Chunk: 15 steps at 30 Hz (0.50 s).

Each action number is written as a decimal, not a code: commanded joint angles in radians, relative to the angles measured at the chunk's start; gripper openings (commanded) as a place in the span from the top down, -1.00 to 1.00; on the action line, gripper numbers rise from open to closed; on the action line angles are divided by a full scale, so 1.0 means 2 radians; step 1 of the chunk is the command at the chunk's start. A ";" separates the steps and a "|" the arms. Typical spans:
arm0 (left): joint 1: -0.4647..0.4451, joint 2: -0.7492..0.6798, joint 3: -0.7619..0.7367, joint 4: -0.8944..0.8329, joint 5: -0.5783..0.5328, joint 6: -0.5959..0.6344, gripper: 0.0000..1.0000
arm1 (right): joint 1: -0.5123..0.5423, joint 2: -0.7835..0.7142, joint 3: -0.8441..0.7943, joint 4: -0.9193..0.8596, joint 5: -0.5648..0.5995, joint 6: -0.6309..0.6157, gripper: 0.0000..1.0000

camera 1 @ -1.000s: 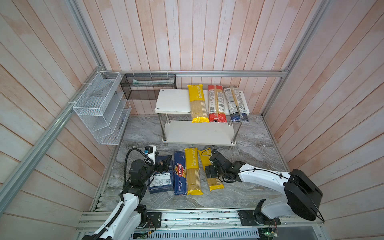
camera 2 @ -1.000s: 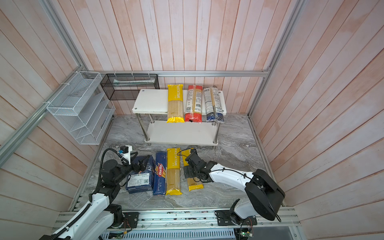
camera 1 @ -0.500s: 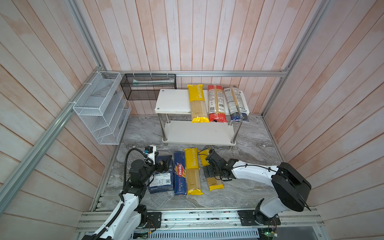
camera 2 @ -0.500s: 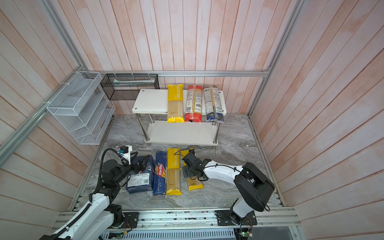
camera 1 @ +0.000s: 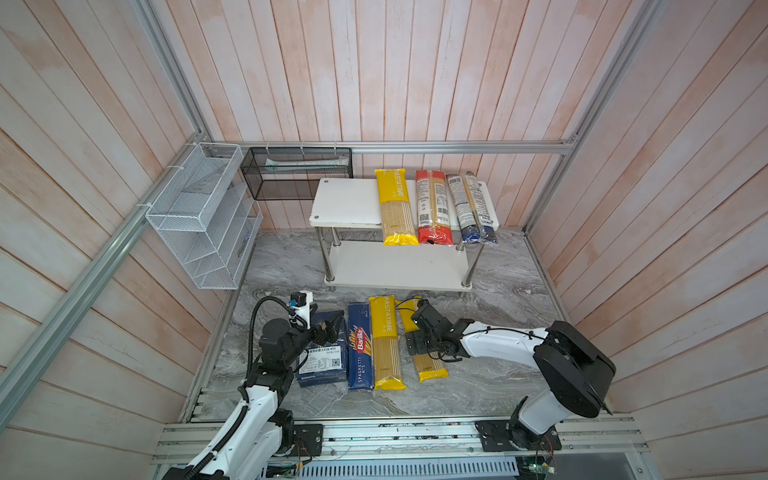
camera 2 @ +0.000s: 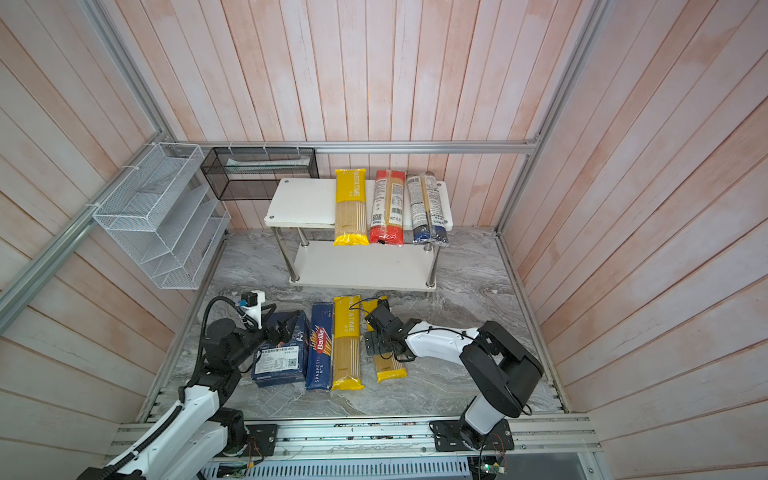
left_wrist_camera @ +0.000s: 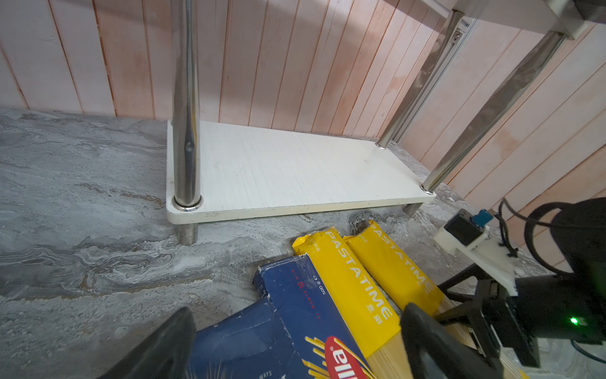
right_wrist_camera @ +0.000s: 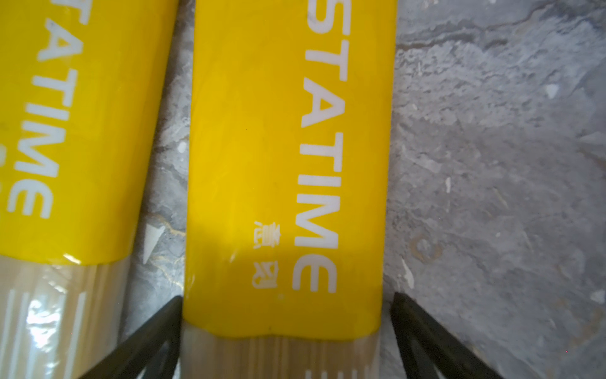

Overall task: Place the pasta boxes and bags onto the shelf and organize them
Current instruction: 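Close the right gripper on the yellow pack's near end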

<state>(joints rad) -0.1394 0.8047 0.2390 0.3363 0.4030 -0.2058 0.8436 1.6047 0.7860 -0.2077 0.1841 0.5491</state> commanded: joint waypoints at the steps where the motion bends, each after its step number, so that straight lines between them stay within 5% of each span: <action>1: 0.002 -0.002 0.008 0.004 -0.003 0.004 -0.99 | -0.003 0.021 -0.014 0.003 -0.017 0.004 -0.96; 7: 0.002 -0.008 0.005 0.004 -0.004 0.003 -1.00 | -0.003 0.023 -0.016 0.003 -0.019 0.011 -0.92; 15: 0.002 -0.012 0.004 0.003 -0.007 0.002 -1.00 | -0.003 0.004 -0.033 0.022 -0.020 0.019 -0.62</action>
<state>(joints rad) -0.1394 0.7918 0.2390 0.3359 0.3985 -0.2058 0.8406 1.6009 0.7536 -0.1200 0.1864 0.5594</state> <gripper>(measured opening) 0.998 0.824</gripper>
